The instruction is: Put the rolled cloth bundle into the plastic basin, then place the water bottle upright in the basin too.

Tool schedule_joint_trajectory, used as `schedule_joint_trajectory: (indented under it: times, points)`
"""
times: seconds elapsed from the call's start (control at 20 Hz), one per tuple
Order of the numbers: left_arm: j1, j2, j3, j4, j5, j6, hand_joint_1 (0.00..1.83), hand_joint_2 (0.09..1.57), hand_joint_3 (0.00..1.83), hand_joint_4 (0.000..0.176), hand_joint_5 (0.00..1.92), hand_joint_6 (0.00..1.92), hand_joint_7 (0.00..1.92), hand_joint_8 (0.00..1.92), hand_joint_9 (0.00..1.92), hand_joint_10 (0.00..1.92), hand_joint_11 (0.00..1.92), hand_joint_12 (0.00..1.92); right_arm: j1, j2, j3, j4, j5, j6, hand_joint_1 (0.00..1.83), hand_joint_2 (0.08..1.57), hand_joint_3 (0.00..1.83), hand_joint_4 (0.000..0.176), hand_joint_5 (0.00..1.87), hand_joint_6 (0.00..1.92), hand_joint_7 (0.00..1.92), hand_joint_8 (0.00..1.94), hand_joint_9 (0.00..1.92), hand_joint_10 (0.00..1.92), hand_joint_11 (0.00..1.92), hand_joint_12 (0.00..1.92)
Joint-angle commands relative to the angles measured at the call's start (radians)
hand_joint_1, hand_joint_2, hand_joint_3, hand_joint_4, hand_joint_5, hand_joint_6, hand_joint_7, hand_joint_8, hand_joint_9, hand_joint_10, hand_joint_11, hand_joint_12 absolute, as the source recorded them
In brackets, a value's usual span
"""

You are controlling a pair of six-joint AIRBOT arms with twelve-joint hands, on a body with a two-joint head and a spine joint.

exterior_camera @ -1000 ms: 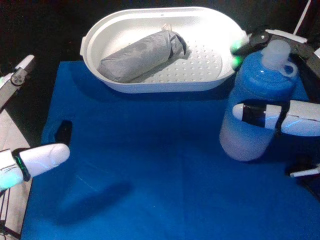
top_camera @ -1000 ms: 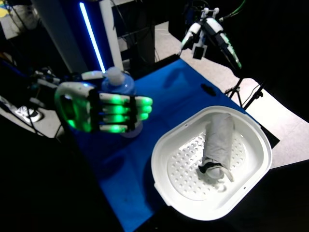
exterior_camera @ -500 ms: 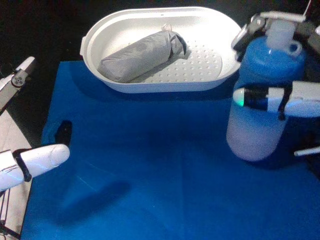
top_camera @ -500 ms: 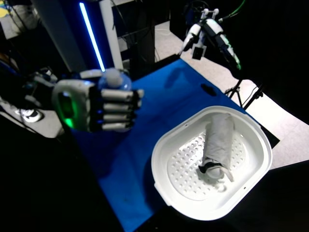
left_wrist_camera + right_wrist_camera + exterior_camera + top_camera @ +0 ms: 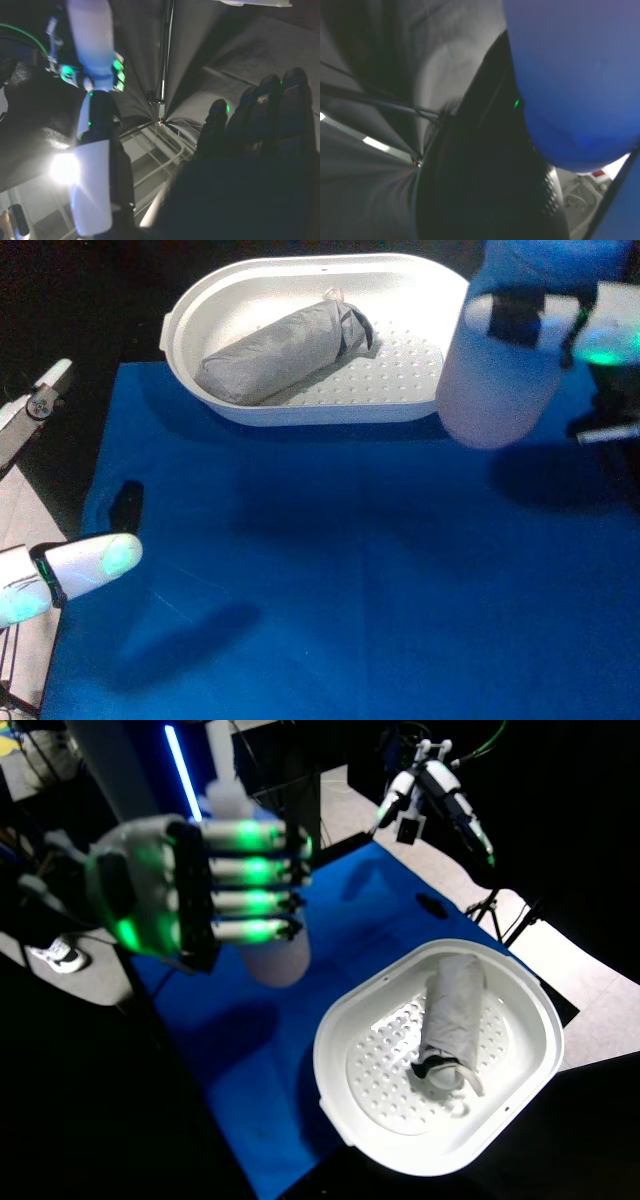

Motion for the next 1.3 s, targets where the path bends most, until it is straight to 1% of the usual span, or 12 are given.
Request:
schedule_joint_trajectory:
  times: [0.0,0.15,0.35,0.5,0.6,0.7,0.75,0.85,0.95,1.15,1.2,1.25]
  points:
    - [-0.004,0.002,0.007,0.016,-0.124,-0.009,0.61,0.88,0.00,0.176,0.01,0.00,0.00,0.00,0.00,0.00,0.00,0.00,0.028,-0.007,0.009,0.006,0.094,0.017,1.35,1.18,0.02,0.000,0.62,1.70,0.78,1.47,0.90,1.87,0.95,1.92]
    - [-0.004,0.006,0.010,0.020,-0.130,-0.010,0.60,0.87,0.00,0.176,0.04,0.01,0.00,0.00,0.00,0.00,0.00,0.00,0.081,-0.036,0.057,0.006,0.035,0.017,1.35,1.19,0.01,0.000,0.67,1.63,0.80,1.39,0.91,1.87,0.96,1.92]
    - [-0.004,0.019,0.011,0.034,-0.143,-0.014,0.58,0.86,0.00,0.176,0.06,0.01,0.00,0.00,0.00,0.00,0.00,0.00,0.151,-0.095,0.145,0.034,-0.045,0.017,1.33,1.21,0.00,0.000,0.78,1.46,0.75,1.32,0.74,1.38,0.60,1.77]
    - [-0.004,0.028,0.013,0.042,-0.146,-0.016,0.58,0.87,0.00,0.176,0.05,0.00,0.00,0.00,0.00,0.00,0.00,0.00,0.186,-0.145,0.217,0.064,-0.102,0.017,1.20,1.21,0.00,0.019,0.79,1.35,0.81,1.37,0.82,1.67,0.78,1.89]
    - [-0.004,0.027,0.013,0.043,-0.148,-0.020,0.60,0.86,0.00,0.176,0.05,0.00,0.00,0.00,0.00,0.00,0.00,0.00,0.208,-0.182,0.270,0.077,-0.157,0.017,1.17,1.21,0.00,0.034,0.79,1.36,0.81,1.30,0.76,1.56,0.63,1.82]
    - [-0.004,0.027,0.017,0.046,-0.145,-0.025,0.57,0.85,0.00,0.176,0.05,0.00,0.00,0.00,0.00,0.00,0.00,0.00,0.212,-0.232,0.332,0.111,-0.197,0.017,1.31,1.19,0.00,0.017,0.71,1.50,0.82,1.34,0.79,1.71,0.71,1.90]
    - [-0.004,0.026,0.023,0.049,-0.142,-0.031,0.57,0.84,0.00,0.176,0.04,0.00,0.00,0.00,0.00,0.00,0.00,0.00,0.213,-0.264,0.370,0.131,-0.222,0.017,1.34,1.16,0.00,0.075,0.68,1.59,0.87,1.26,0.71,1.45,0.33,1.85]
    - [-0.005,0.025,0.028,0.054,-0.138,-0.032,0.56,0.85,0.00,0.176,0.03,0.00,0.00,0.00,0.00,0.00,0.00,0.00,0.213,-0.305,0.428,0.156,-0.256,0.017,1.49,1.14,0.00,0.000,0.65,1.64,0.84,1.27,0.85,1.30,0.67,1.71]
    - [-0.005,0.025,0.030,0.056,-0.138,-0.034,0.54,0.84,0.00,0.176,0.03,0.00,0.00,0.00,0.00,0.00,0.00,0.00,0.213,-0.339,0.466,0.163,-0.294,0.017,1.36,1.15,0.00,0.000,0.64,1.53,0.88,1.24,1.10,1.54,1.15,1.72]
    - [-0.005,0.020,0.036,0.063,-0.145,-0.045,0.56,0.84,0.00,0.176,0.03,0.00,0.00,0.00,0.00,0.00,0.00,0.00,0.211,-0.386,0.513,0.168,-0.299,0.018,1.35,1.18,0.00,0.000,0.63,1.59,0.83,1.32,0.86,1.62,0.90,1.78]
    - [-0.005,0.019,0.038,0.068,-0.147,-0.048,0.55,0.83,0.00,0.176,0.03,0.00,0.00,0.00,0.00,0.00,0.01,0.00,0.206,-0.392,0.515,0.170,-0.299,0.018,1.42,1.12,0.00,0.000,0.64,1.61,0.72,1.63,0.79,1.77,0.85,1.91]
    - [-0.005,0.019,0.038,0.071,-0.148,-0.050,0.56,0.84,0.00,0.176,0.03,0.00,0.00,0.00,0.00,0.00,0.01,0.00,0.198,-0.394,0.515,0.170,-0.299,0.018,1.35,1.18,0.01,0.000,0.65,1.60,0.80,1.37,0.77,1.76,0.82,1.91]
